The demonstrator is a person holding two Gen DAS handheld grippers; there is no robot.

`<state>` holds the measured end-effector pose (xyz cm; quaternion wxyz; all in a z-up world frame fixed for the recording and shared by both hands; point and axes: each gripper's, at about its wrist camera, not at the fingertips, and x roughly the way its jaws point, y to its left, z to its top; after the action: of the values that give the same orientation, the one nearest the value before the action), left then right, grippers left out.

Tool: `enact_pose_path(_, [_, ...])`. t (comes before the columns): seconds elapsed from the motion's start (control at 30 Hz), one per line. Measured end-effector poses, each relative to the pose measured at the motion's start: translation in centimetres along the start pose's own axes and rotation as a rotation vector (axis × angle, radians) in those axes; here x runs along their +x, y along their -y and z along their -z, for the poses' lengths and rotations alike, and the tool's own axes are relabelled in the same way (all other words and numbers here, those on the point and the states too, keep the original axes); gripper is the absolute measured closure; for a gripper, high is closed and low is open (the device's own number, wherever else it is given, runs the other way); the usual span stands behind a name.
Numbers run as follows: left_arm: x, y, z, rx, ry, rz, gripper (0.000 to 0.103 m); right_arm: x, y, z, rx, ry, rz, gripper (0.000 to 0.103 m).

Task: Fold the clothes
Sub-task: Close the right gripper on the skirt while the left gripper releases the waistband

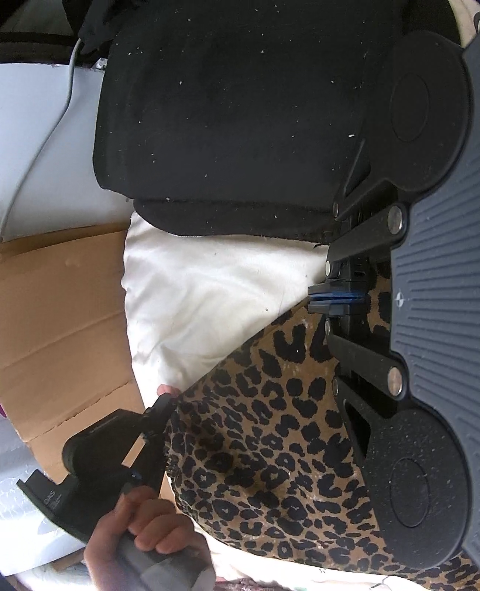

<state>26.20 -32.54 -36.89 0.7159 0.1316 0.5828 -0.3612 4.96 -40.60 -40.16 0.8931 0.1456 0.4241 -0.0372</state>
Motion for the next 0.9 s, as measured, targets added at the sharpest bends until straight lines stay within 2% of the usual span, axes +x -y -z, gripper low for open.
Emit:
enact_pose_path(0.1, [0.2,0.2,0.0,0.025,-0.01,-0.007,0.102,-0.1,0.0,0.1,-0.008,0.002,0.008,0.103])
enact_pose_path(0.23, [-2.1,0.1,-1.2,0.047,-0.029,0.002,0.093,-0.7,-0.1,0.3,-0.015,0.01,0.02,0.103])
enact_pose_path(0.3, [-4.5,-0.1,-2.1,0.091,0.013,0.006,0.085,-0.9,0.1,0.3,-0.014,0.014,0.024,0.103])
enact_pose_path(0.33, [-5.6,-0.3,-2.6,0.114,0.03,0.0,0.076,-1.0,0.2,0.3,-0.014,0.016,0.025,0.103])
enact_pose_path(0.37, [-6.6,-0.5,-3.1,0.137,0.047,-0.007,0.074,-1.0,0.3,0.3,-0.012,0.018,0.026,0.103])
enact_pose_path(0.5, [-8.4,-2.2,-4.4,0.176,0.043,-0.046,0.074,-0.8,0.3,0.0,-0.005,0.019,0.036,0.103])
enact_pose_path(0.63, [-8.4,-3.4,-4.2,0.195,0.019,-0.095,0.074,-1.1,0.4,-0.2,0.005,0.029,0.063,0.103])
enact_pose_path(0.8, [-7.7,-3.9,-3.9,0.232,0.002,-0.102,0.074,-1.9,1.0,-0.4,0.049,0.063,0.038,0.102])
enact_pose_path(0.9, [-6.7,-3.7,-3.3,0.293,-0.017,-0.119,0.074,-2.1,0.7,-0.6,0.067,0.076,0.0,0.102])
